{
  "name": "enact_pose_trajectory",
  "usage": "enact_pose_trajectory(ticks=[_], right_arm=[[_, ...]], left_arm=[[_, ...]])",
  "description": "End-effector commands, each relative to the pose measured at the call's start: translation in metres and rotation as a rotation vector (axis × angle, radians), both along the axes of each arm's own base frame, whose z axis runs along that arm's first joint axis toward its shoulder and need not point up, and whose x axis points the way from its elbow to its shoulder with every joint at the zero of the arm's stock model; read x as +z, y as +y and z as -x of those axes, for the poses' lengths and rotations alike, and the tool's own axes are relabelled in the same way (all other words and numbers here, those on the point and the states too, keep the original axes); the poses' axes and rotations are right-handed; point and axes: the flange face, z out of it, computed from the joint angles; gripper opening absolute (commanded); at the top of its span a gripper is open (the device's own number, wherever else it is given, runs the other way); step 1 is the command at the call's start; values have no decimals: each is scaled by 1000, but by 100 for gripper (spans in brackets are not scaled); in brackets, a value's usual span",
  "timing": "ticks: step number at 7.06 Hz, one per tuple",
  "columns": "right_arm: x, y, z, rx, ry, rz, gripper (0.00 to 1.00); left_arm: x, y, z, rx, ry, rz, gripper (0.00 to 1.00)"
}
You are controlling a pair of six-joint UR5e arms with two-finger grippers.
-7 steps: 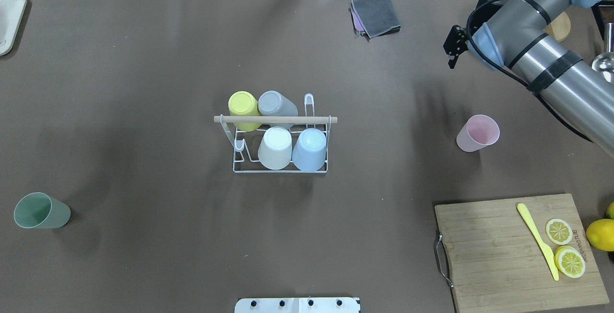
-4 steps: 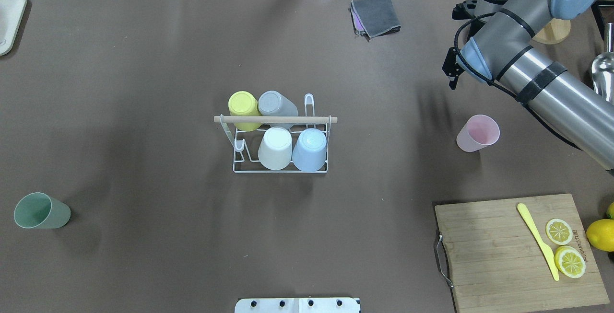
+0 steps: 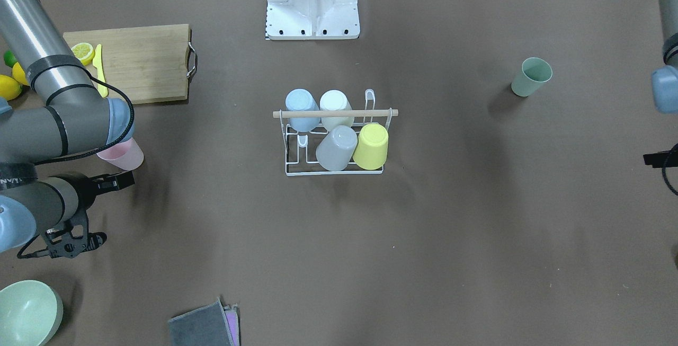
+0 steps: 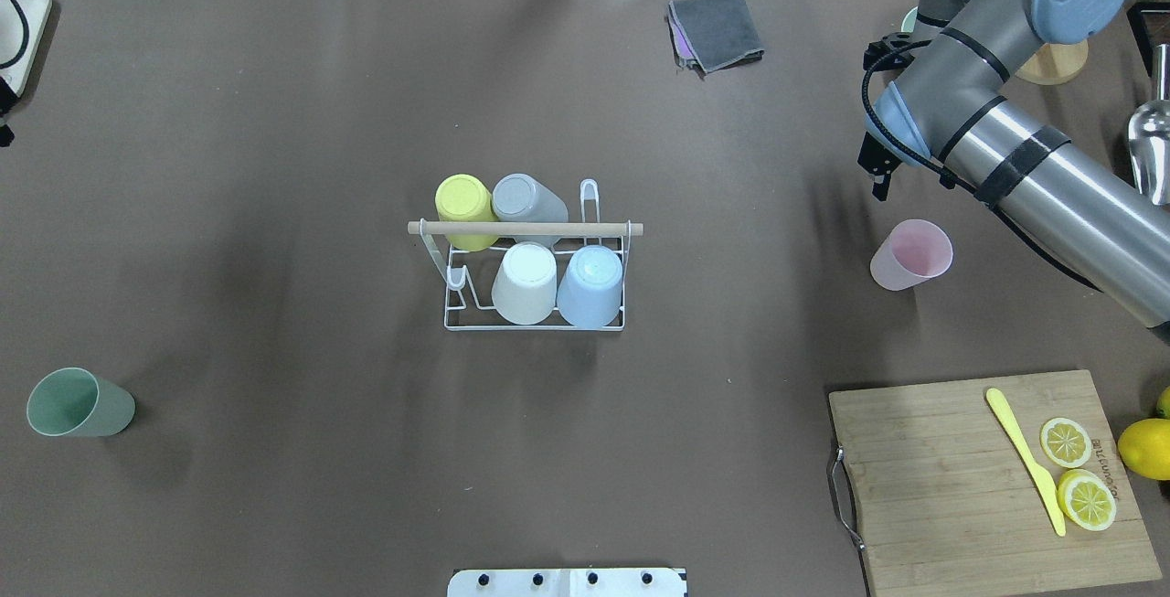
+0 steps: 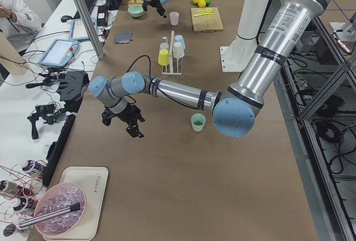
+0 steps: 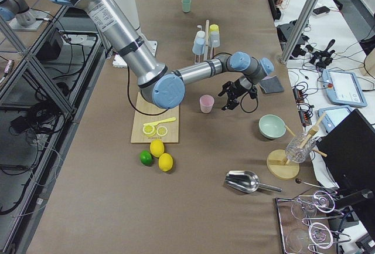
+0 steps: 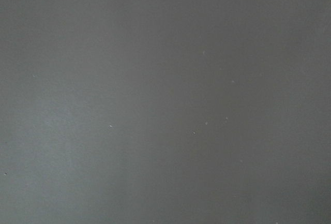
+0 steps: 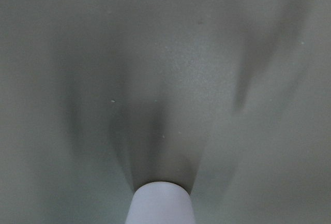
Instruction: Place cup on cup holder
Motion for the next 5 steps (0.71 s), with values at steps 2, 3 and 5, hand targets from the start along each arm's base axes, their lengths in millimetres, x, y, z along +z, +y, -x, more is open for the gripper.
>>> enact_pose_trajectory(ticks=[2,3,5], right_arm=[[13,-3,14,-15,-18,71,99],[16,3,17,-21,1,108,98],[19,16,34,-49,20,136,97]], left_arm=[[-18,7,-21,141,39,44,97],[-20,10,-36,167,41,45,97],[-25,28,-92,228,74,86,97]])
